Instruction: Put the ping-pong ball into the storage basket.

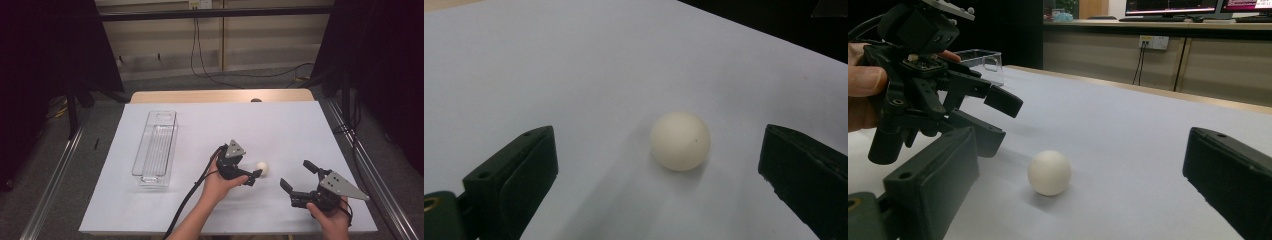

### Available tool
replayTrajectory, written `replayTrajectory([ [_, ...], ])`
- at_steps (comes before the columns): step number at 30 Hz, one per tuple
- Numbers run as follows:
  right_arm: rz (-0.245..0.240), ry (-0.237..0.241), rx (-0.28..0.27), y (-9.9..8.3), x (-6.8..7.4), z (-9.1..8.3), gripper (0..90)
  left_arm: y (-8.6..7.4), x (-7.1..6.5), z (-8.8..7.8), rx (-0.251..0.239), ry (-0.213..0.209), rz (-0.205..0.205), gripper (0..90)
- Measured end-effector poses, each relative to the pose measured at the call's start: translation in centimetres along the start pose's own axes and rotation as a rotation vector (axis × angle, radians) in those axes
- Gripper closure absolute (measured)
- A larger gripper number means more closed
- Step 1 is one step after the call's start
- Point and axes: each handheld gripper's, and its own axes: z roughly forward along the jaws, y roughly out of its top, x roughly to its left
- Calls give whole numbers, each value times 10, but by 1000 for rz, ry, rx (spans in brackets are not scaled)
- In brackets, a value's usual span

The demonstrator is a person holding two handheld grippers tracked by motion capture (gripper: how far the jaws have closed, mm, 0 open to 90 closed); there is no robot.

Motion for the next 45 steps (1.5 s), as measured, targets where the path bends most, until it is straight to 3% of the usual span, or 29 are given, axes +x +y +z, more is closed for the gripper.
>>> replayTrajectory([
  [21,-1,4,0,0,0,0,11,3,0,6,4,12,13,25],
  [36,-1,5,0,0,0,0,11,4,-4,12,5,-7,30,27],
  [42,1,4,3,0,-1,-1,10,4,-7,16,36,-8,34,28],
  [45,-1,5,4,0,-1,-1,11,4,-7,18,23,-12,28,35],
])
